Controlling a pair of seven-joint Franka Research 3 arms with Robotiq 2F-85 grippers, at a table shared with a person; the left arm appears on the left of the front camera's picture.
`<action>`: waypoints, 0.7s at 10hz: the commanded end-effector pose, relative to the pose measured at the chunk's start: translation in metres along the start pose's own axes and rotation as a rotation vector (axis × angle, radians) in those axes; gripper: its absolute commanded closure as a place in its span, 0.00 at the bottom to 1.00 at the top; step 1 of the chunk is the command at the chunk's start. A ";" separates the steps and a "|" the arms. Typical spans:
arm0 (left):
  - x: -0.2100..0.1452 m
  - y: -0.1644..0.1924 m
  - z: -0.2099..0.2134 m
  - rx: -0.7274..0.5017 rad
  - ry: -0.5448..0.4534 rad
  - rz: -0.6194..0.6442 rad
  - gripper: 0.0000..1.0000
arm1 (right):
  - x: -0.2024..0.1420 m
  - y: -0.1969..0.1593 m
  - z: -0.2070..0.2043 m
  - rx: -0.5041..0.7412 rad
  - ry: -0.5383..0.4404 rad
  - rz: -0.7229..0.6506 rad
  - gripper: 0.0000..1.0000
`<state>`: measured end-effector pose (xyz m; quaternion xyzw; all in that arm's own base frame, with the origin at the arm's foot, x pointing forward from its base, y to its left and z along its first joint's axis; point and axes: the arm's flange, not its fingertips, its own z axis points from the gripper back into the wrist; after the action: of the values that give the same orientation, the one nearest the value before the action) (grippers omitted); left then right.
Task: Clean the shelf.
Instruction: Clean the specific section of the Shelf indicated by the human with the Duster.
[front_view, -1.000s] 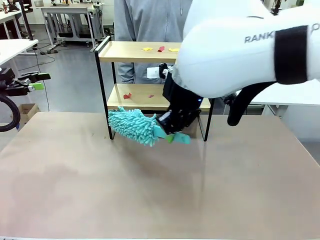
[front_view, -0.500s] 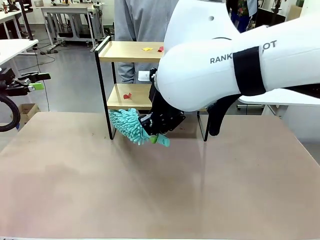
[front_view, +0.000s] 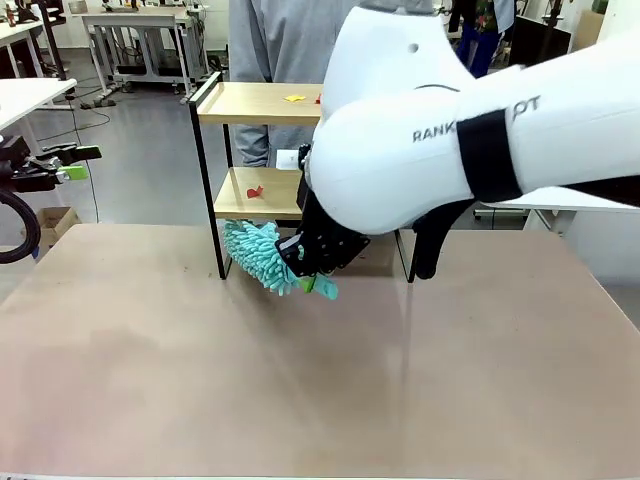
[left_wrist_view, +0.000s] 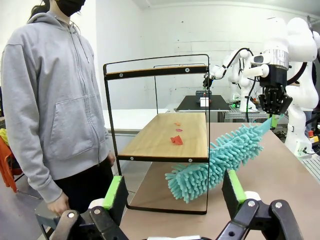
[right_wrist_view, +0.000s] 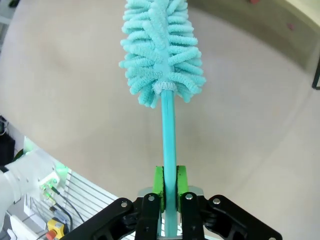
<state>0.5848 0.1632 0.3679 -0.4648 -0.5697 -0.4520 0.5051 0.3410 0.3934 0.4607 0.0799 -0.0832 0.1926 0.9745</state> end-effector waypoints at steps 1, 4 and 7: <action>0.003 -0.001 -0.001 0.004 0.003 -0.016 0.00 | 0.018 0.029 -0.015 -0.054 -0.025 -0.102 0.87; 0.003 -0.001 -0.001 0.004 0.003 -0.016 0.00 | 0.029 0.049 -0.031 -0.068 -0.077 -0.164 0.87; 0.003 -0.001 -0.001 0.004 0.003 -0.016 0.00 | 0.040 0.068 -0.041 -0.055 -0.113 -0.213 0.87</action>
<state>0.5848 0.1632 0.3679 -0.4648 -0.5697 -0.4520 0.5051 0.3539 0.4589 0.4359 0.0748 -0.1084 0.1006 0.9862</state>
